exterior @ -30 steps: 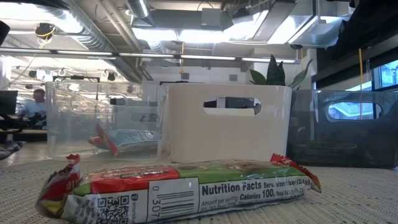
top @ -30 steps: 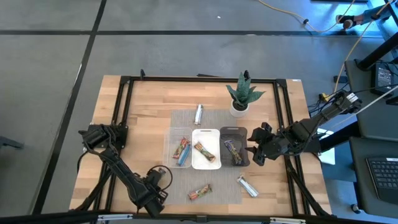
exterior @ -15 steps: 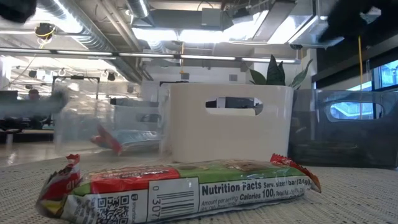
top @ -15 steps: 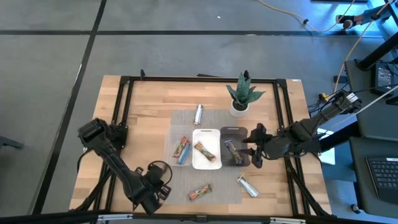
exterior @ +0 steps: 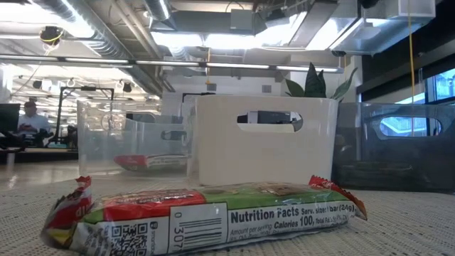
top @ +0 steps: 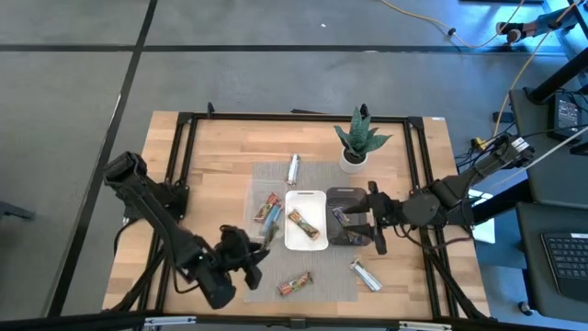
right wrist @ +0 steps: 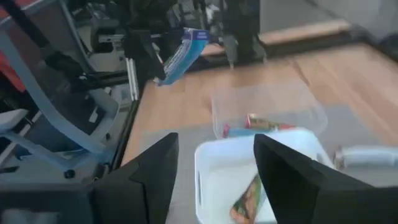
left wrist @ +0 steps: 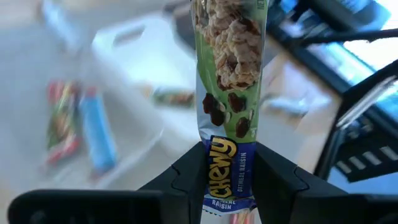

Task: Pick and place Granola Bars by type
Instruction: Put the blue granola bar into the black bin

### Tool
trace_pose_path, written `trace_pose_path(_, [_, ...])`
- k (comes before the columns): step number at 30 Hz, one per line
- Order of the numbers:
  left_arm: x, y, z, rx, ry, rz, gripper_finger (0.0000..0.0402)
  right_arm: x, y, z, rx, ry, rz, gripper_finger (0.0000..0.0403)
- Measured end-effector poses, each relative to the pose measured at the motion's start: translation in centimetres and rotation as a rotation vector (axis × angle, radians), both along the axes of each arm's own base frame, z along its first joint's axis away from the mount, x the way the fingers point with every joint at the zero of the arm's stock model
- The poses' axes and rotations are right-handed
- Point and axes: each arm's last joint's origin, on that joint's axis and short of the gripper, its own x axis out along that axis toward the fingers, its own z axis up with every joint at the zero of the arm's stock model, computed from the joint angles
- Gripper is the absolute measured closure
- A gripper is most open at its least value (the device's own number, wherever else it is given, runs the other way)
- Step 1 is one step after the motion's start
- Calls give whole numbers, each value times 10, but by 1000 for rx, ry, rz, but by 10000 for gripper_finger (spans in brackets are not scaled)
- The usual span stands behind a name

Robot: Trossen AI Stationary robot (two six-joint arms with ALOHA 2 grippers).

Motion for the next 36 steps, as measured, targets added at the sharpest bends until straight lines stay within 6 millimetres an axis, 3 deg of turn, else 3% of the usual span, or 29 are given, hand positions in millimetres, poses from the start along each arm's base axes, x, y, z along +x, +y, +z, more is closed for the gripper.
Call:
trace_pose_path(7, [44, 23, 17, 182, -57, -118, 300, 13, 8, 6, -116, -130, 49, 178])
trace_pose_path(15, [81, 50, 39, 361, -147, -304, 300, 30, 17, -7, -158, -124, 60, 102])
trace_pose_path(21, [92, 62, 47, 466, -192, -384, 300, 32, 17, 0, -131, -191, 25, 67])
trace_pose_path(36, [100, 74, 51, 485, -219, -425, 300, 47, 8, 11, 25, -342, 54, 70])
